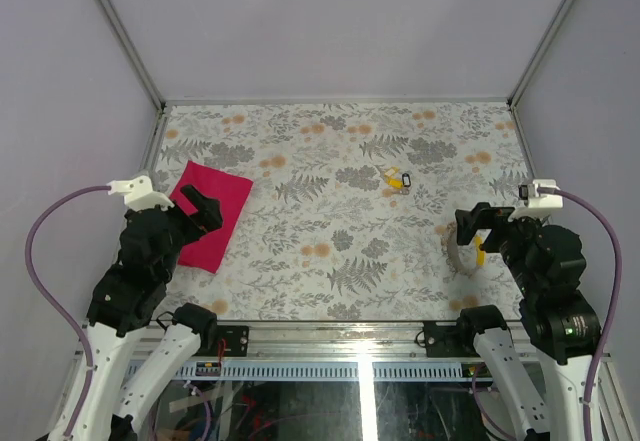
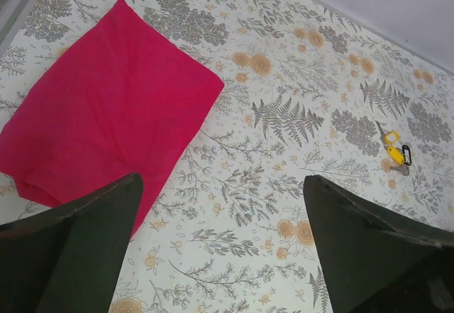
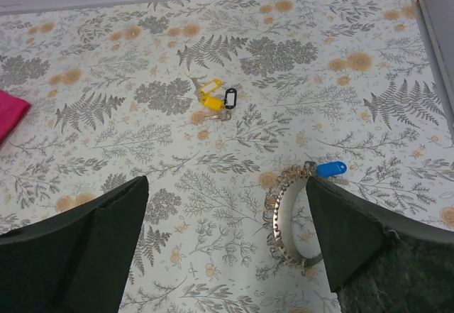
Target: Put the keys on the keyring
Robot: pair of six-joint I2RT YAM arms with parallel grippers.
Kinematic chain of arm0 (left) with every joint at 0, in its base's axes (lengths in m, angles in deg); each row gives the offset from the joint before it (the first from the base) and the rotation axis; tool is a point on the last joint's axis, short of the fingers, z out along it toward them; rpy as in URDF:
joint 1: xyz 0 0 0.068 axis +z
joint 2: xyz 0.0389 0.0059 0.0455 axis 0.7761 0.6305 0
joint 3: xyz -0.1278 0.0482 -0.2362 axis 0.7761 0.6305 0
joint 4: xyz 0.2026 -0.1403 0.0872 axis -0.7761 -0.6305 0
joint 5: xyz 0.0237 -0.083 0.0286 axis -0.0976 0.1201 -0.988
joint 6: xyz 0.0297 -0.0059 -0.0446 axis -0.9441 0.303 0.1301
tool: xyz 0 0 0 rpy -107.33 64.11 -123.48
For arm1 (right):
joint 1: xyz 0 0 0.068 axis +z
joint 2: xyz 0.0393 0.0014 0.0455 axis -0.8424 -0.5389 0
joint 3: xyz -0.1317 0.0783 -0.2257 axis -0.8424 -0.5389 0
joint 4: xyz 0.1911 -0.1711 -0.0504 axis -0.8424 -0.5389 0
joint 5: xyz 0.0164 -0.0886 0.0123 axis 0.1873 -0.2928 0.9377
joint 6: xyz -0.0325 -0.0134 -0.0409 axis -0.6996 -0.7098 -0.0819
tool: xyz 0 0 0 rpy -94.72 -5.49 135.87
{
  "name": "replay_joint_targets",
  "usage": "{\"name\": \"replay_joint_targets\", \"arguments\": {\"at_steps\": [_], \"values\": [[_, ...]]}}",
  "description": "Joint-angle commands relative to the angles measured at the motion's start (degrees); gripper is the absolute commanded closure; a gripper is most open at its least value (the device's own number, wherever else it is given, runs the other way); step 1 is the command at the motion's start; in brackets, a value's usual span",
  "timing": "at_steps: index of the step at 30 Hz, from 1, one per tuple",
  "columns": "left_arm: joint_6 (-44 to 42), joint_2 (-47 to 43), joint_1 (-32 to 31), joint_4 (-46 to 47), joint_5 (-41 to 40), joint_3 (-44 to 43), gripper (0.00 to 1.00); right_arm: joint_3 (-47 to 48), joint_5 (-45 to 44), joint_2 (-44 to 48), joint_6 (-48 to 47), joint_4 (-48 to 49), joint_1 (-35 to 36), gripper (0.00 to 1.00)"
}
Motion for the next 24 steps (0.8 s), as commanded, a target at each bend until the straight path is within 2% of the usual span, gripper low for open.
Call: {"name": "replay_joint_targets", "arguments": {"at_steps": [1, 12, 19, 24], "values": [[0.65, -1.14, -0.20, 2.16, -2.14, -0.35, 0.00, 0.82, -1.95, -0.94, -1.04, 1.89, 0.27, 0.01], [2.95, 2.78, -0.24, 0.50, -5.15, -1.68, 0.00, 3.08, -3.22, -4.21, 0.17, 0.09, 0.26, 0.01], [4.59, 8.88, -0.18, -0.19, -2.39, -2.16, 0.00, 6.39, -1.03, -21.39, 8.59, -3.18, 0.28, 0.01], [4.48, 10.77, -0.21, 2.54, 2.49, 0.17, 0.00, 0.16, -0.50, -29.13, 14.02, 3.50, 0.19, 0.01]]}}
